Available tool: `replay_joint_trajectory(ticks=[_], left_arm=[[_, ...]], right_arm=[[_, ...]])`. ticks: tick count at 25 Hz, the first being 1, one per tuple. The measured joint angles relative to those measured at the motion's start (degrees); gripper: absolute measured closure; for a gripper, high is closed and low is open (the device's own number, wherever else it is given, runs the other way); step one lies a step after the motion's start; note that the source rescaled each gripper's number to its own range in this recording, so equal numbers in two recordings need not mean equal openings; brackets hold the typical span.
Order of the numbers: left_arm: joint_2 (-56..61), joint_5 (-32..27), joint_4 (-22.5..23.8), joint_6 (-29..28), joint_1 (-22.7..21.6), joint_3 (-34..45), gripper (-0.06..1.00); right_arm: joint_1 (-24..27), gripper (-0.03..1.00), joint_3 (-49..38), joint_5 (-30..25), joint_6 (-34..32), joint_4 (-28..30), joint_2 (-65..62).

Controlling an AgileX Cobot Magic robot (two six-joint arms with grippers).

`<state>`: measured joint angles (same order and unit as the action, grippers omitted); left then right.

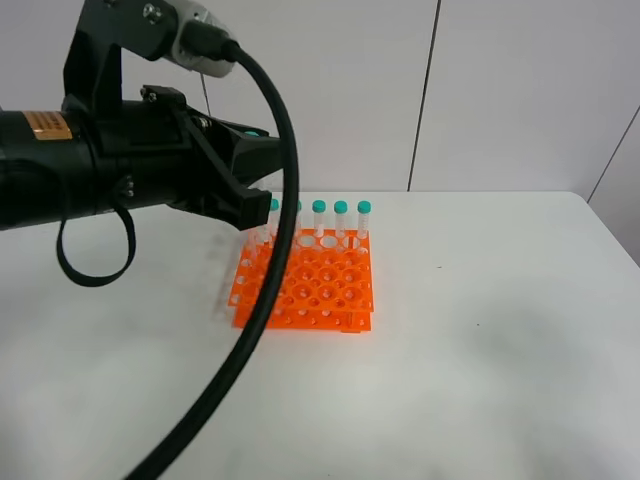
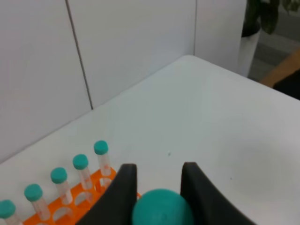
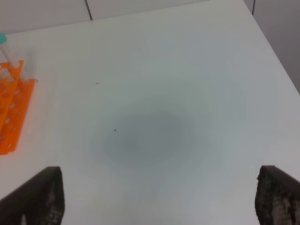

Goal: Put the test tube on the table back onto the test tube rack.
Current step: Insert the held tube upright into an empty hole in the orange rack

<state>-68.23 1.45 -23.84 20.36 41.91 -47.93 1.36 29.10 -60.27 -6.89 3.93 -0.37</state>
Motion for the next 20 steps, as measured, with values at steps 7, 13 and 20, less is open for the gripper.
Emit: replay_joint_trajectory(ticks=[7,13,20], left_arm=[[-0.84,2.68,25.82,-28.07,-3.52,0.00,0.94],[-8.61,8.81,18.97,-21.79,-5.91,0.00,0.94],[-18.50,14.33,15.97,-19.90,-11.83,-0.65,0.94]], right_arm=[[0.00,0.11,0.00,0.00,0.00,0.00,0.00],[0.00,0.11,0.00,0.00,0.00,0.00,0.00],[0.00,0.11,0.00,0.01,0.00,0.00,0.00]])
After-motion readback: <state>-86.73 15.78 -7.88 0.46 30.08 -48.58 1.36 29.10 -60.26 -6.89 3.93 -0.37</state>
